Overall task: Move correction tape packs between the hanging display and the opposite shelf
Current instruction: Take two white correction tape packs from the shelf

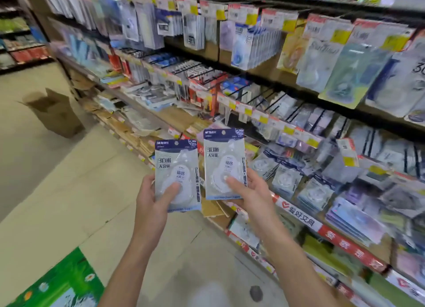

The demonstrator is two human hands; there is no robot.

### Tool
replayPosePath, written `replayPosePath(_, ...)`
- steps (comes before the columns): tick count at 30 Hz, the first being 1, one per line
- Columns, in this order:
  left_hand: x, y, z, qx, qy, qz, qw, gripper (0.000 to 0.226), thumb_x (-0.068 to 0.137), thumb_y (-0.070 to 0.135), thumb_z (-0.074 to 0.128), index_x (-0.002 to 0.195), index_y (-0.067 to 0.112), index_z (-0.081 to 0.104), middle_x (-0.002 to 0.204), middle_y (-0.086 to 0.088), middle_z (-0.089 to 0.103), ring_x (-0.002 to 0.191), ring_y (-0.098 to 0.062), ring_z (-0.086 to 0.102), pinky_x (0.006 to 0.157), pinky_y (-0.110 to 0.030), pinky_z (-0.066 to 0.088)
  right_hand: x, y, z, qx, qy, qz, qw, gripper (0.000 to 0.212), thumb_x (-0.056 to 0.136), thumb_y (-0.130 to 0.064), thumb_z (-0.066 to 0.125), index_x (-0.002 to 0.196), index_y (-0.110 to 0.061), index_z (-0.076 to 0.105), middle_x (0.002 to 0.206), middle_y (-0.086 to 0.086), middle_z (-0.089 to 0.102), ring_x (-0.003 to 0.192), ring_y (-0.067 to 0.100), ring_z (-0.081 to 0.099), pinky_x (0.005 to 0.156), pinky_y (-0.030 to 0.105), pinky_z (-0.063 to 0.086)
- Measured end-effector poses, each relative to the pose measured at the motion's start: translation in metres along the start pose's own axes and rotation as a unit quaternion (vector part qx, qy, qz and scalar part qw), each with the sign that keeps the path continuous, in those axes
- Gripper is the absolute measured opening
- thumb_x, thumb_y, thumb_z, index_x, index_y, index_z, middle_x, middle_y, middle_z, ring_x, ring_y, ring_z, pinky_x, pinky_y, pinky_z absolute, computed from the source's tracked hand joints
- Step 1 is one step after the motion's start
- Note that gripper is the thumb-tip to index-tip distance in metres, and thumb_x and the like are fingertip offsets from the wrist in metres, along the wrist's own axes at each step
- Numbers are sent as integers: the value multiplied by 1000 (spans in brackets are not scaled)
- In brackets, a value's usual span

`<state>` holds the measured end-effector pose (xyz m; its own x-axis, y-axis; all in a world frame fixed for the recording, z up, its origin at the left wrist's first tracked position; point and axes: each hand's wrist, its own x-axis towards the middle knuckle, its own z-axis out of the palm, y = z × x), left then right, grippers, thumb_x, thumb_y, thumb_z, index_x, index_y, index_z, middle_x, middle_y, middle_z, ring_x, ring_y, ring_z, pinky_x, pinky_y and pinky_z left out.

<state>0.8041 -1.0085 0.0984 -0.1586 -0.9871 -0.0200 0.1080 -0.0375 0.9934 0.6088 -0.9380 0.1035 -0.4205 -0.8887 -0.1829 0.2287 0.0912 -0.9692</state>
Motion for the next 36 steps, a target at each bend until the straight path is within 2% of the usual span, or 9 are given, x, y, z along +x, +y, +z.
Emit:
replayPosePath(5,68,8,-13,-5,-31,6,999,41,82,17,74,121,16,60,114,-6,73,106,-30,69,89,-49,56,31,-7,33,43,54,-8,998,37,92,-26,73,126,-30,61,118,-6,73,107,23,72,98,54,53)
replayPosePath(9,114,13,-1,-13,-72,6,997,31,90,2,69,113,22,63,109,0,74,102,-23,72,83,-41,57,59,-15,45,33,103,-16,994,49,85,-41,78,130,-40,58,125,-14,69,115,14,67,106,52,47)
replayPosePath(12,149,14,11,-14,-91,10,996,33,90,3,70,120,14,61,114,-5,73,104,-27,71,83,-40,57,88,-22,50,26,108,-32,993,47,86,-43,76,129,-42,57,125,-15,69,117,13,65,105,55,46)
replayPosePath(15,183,20,22,-13,-95,12,995,29,92,1,65,116,18,62,111,-2,74,100,-22,72,78,-32,56,120,-29,55,30,110,-45,992,45,83,-47,77,124,-46,60,126,-15,68,115,14,66,103,56,48)
replayPosePath(23,282,37,45,-18,-84,39,996,34,90,2,67,118,20,61,113,-3,74,102,-25,71,82,-42,56,209,-50,67,27,89,-89,992,35,92,-35,70,124,-42,57,114,-25,70,105,-2,67,90,32,52)
replayPosePath(28,333,41,51,-54,-88,16,995,47,73,18,66,120,19,61,108,-3,75,95,-26,74,69,-38,57,255,-58,78,39,95,-89,991,39,94,-22,68,130,-32,55,119,-7,73,101,12,73,73,26,59)
replayPosePath(33,381,41,49,-38,-114,31,992,31,90,4,64,110,27,62,100,6,77,92,-18,74,70,-30,56,288,-65,97,74,118,-69,988,46,94,-14,66,134,-25,47,123,-6,63,72,-8,70,53,10,52)
replayPosePath(35,402,42,45,-31,-135,30,990,32,92,2,62,108,30,60,95,13,77,88,-12,74,69,-28,56,301,-66,109,82,128,-71,986,42,95,-18,66,129,-31,45,125,-12,55,69,-15,65,56,8,50)
replayPosePath(36,412,44,42,-27,-142,30,989,33,91,4,65,109,30,59,95,15,76,88,-10,74,70,-28,57,308,-66,115,65,136,-75,986,42,94,-23,68,128,-34,46,125,-17,54,79,-15,64,69,11,52)
